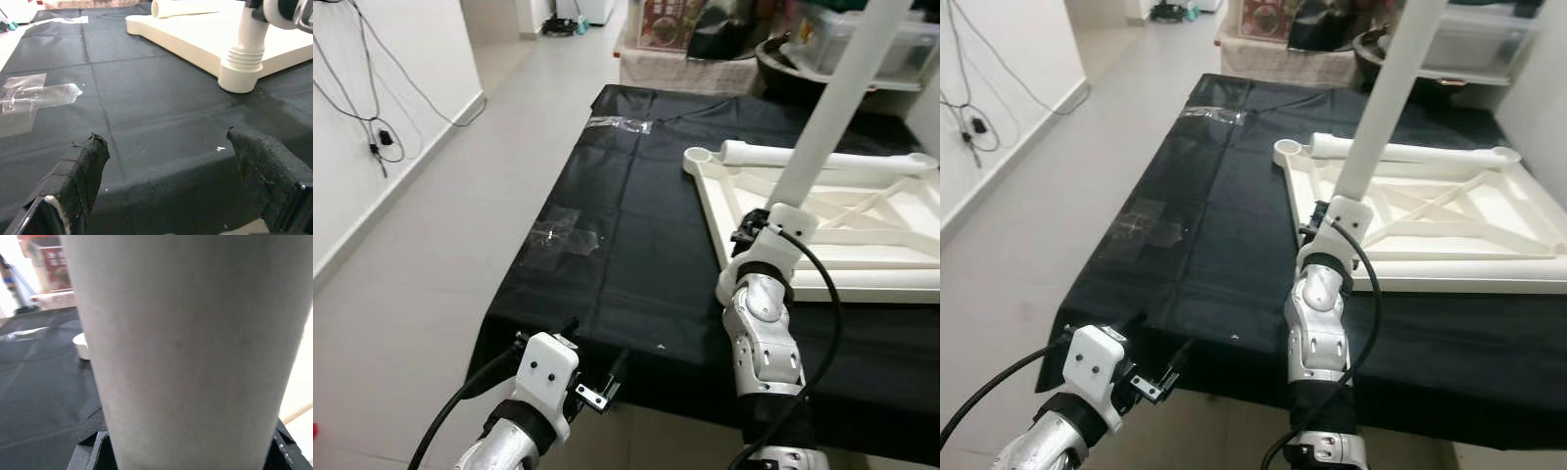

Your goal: Building children table

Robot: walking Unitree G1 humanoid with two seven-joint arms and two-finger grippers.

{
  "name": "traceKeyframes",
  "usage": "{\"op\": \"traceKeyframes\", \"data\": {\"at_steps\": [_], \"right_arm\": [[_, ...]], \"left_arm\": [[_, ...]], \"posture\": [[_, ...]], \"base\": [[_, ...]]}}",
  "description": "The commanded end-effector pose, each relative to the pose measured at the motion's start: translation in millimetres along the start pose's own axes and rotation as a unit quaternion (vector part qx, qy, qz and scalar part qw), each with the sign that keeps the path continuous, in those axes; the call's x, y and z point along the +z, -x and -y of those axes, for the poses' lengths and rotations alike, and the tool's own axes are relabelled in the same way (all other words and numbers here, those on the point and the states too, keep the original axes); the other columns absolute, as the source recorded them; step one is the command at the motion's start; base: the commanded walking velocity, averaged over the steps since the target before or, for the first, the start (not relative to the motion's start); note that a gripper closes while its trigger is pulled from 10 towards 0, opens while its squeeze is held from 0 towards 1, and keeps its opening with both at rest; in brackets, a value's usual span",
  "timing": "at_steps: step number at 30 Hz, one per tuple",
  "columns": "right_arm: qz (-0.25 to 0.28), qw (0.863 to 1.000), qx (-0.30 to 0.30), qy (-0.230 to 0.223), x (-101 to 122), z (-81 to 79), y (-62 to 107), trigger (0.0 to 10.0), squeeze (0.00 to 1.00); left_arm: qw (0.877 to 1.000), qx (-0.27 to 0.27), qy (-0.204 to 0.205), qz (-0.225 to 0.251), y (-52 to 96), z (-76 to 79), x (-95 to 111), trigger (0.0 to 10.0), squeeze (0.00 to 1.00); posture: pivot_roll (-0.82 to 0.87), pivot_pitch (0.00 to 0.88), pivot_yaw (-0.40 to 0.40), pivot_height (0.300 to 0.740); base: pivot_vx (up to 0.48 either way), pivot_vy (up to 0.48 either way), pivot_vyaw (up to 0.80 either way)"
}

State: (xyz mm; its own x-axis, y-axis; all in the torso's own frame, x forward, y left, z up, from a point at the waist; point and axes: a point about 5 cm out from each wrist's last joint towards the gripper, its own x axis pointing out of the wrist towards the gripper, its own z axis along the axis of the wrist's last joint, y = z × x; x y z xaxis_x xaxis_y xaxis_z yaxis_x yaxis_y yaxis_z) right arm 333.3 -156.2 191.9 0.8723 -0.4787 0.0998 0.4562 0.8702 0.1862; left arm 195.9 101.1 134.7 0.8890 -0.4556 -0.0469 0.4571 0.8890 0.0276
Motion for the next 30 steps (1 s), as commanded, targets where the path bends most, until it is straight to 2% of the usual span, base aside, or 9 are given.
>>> {"op": "traceKeyframes", "data": {"at_steps": [1, 3, 4, 16, 17, 20, 21, 23, 30], "right_arm": [[-0.104, 0.99, -0.014, -0.093, -28.0, -29.1, 30.4, 0.0, 0.0], [-0.104, 0.99, -0.014, -0.093, -28.0, -29.1, 30.4, 0.0, 0.0], [-0.096, 0.992, 0.043, -0.076, -25.9, -36.5, 31.2, 10.0, 0.0], [-0.074, 0.99, 0.116, -0.037, -22.8, -34.1, 35.8, 10.0, 0.0], [-0.066, 0.989, 0.127, -0.033, -23.3, -28.9, 34.9, 10.0, 1.0], [-0.064, 0.989, 0.129, -0.031, -24.7, -19.0, 30.1, 10.0, 1.0], [-0.056, 0.989, 0.133, -0.03, -21.6, -13.2, 23.9, 10.0, 0.15], [-0.049, 0.988, 0.14, -0.033, -19.0, -11.4, 21.2, 10.0, 0.0], [-0.043, 0.962, 0.26, -0.074, -10.9, -13.3, 19.6, 10.0, 0.0]], "left_arm": [[1.0, -0.004, -0.002, -0.007, 0.0, 0.9, -3.6, 10.0, 0.0], [1.0, -0.004, -0.002, -0.007, 0.0, 0.9, -3.6, 10.0, 0.0], [1.0, -0.004, -0.002, -0.007, -0.4, 0.9, -3.7, 10.0, 0.0], [1.0, -0.004, -0.003, -0.007, -0.8, -0.1, -4.0, 10.0, 0.0], [1.0, -0.004, -0.003, -0.007, -1.0, -0.6, -4.2, 10.0, 0.0], [1.0, -0.004, -0.003, -0.008, -1.4, -1.2, -4.8, 10.0, 0.0], [1.0, -0.004, -0.003, -0.008, -1.6, -1.5, -5.1, 10.0, 0.0], [1.0, -0.004, -0.003, -0.008, -1.6, -1.6, -5.1, 10.0, 0.0], [1.0, -0.003, -0.002, -0.009, -1.9, -2.0, -5.5, 10.0, 0.0]], "posture": [[0.14, 0.142, -0.012, 0.74], [0.14, 0.142, -0.012, 0.74], [0.15, 0.144, -0.013, 0.74], [0.14, 0.143, -0.011, 0.74], [0.14, 0.142, -0.008, 0.74], [0.14, 0.14, -0.006, 0.74], [0.14, 0.141, -0.005, 0.74], [0.14, 0.142, -0.003, 0.74], [0.13, 0.143, -0.001, 0.74]], "base": [[0.0, 0.0, 0.0], [0.0, 0.0, 0.0], [0.0, 0.0, 0.0], [0.0, 0.0, 0.0], [0.0, 0.0, 0.0], [0.0, 0.0, 0.0], [0.0, 0.0, 0.0], [0.0, 0.0, 0.0], [0.0, 0.0, 0.0]]}}
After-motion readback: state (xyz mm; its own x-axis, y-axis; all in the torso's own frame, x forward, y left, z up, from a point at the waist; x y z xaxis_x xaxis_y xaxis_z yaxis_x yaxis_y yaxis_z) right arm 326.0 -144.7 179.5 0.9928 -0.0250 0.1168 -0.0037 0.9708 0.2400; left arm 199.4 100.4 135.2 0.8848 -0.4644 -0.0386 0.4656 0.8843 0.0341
